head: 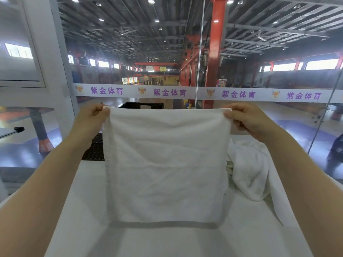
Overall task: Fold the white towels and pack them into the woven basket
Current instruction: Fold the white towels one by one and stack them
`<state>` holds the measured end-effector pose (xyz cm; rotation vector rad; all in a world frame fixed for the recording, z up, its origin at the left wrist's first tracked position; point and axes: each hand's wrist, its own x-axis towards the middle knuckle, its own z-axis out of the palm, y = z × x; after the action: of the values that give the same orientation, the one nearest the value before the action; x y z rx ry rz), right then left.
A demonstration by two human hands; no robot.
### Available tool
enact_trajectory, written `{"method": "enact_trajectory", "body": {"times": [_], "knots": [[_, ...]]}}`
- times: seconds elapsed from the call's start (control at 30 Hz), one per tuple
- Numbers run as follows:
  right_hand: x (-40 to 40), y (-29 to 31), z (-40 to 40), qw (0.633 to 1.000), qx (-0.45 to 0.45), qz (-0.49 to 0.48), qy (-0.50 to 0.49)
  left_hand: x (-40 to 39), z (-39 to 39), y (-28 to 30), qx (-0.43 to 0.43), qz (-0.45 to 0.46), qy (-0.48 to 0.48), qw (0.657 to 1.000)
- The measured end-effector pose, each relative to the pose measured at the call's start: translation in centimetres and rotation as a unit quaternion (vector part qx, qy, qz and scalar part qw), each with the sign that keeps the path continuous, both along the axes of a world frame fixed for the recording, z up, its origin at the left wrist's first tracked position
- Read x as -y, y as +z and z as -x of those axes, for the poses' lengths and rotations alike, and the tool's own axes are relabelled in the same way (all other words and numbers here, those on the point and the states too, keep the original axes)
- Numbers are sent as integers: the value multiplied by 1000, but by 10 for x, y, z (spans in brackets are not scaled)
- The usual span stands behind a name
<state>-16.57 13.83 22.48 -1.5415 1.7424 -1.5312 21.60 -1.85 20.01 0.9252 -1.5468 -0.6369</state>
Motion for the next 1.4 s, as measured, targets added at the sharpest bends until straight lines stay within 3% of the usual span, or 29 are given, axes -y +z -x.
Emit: {"method": "enact_trajectory", "body": {"times": [0.33,0.43,0.53,0.73,0.93,1.07,1.17,1.27,1.4], "knots": [[-1,6,1,996,41,75,25,-3,-9,2,-74,44,-23,996],[-13,4,8,997,4,2,79,-2,-24,-5,-46,32,-81,995],[-28,-6,11,982,-19,-107,152,-9,-45,-24,-18,-50,-201,978],[-50,-48,7,903,-31,-335,269,-27,-88,-83,87,-224,-364,900],[-47,-109,-8,747,-101,-515,408,-28,-110,-153,174,-434,-530,708],[-36,-132,-18,712,-76,-538,445,-20,-109,-176,177,-481,-551,659],[-28,-145,-11,736,-49,-529,421,-19,-101,-178,151,-492,-519,682],[-23,-159,-1,791,-15,-500,353,-18,-93,-182,149,-460,-398,780],[-16,-179,8,875,29,-418,243,-7,-77,-195,169,-421,-263,851]]}}
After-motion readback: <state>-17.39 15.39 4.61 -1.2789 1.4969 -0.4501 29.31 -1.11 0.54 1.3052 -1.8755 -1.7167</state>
